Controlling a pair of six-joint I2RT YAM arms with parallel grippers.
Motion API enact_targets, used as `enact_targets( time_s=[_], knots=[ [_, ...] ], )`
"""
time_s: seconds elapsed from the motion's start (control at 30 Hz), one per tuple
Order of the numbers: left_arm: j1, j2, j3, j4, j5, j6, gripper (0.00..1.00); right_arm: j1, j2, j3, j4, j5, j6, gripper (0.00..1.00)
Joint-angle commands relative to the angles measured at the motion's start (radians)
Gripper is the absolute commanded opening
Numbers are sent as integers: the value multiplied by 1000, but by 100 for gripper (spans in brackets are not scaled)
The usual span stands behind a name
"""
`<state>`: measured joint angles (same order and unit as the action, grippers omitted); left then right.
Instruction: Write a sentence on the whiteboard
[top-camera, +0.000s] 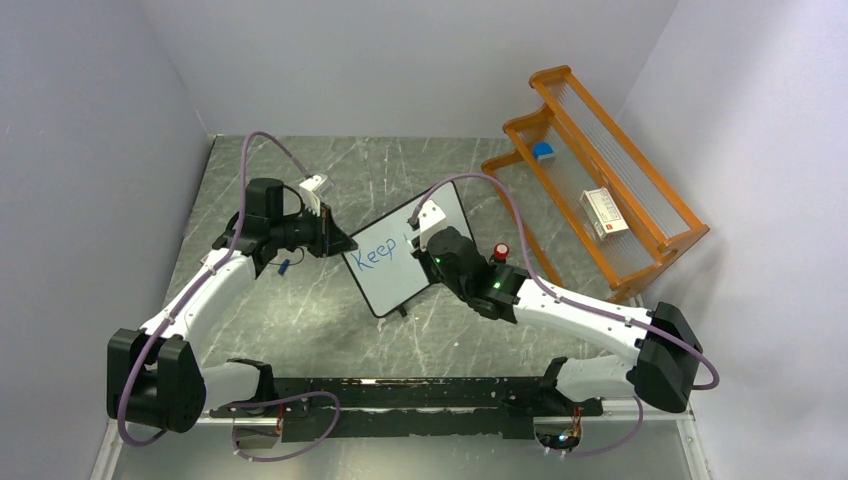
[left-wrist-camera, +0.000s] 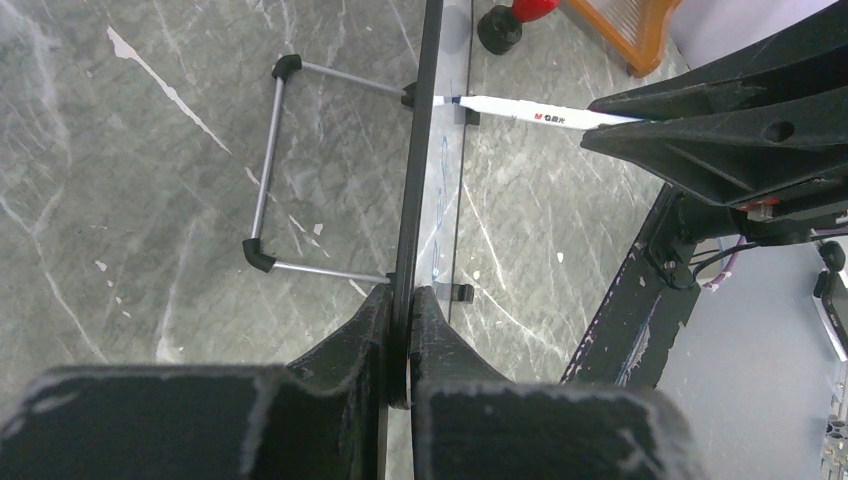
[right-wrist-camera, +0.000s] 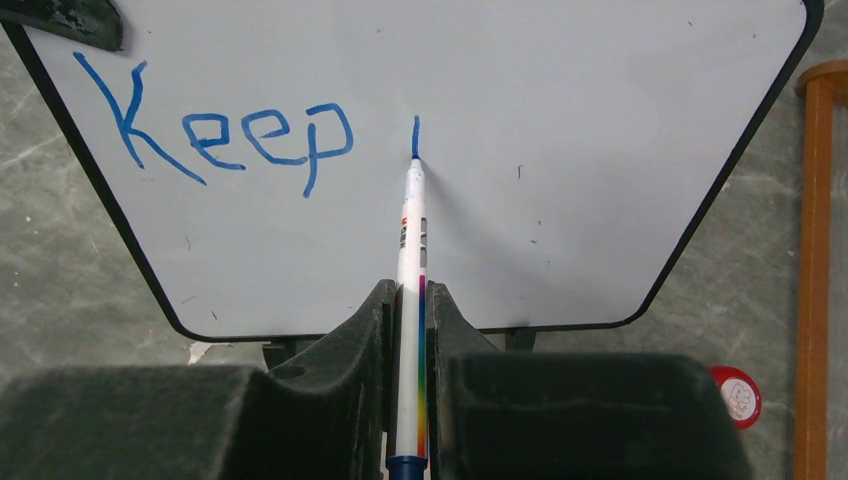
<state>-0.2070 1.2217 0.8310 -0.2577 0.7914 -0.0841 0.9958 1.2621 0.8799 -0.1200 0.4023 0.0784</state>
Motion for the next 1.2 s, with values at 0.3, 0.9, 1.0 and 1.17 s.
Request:
enact_targets(
  time_s=[0.3,0.9,1.0,1.17],
  knots=[
    [-8,33,-11,-75,-107,57,5,-7,-21,-18,-11,-20,8,0],
    [-8,35,-9,-73,-101,58,5,-7,-13,2,54,22,-11,0],
    [-8,36,-9,-72,-101,57,5,-7,-14,2,64,31,-13,0],
    [-8,36,-9,-74,-100,57,5,-8,-13,5,76,33,-20,0]
  ],
)
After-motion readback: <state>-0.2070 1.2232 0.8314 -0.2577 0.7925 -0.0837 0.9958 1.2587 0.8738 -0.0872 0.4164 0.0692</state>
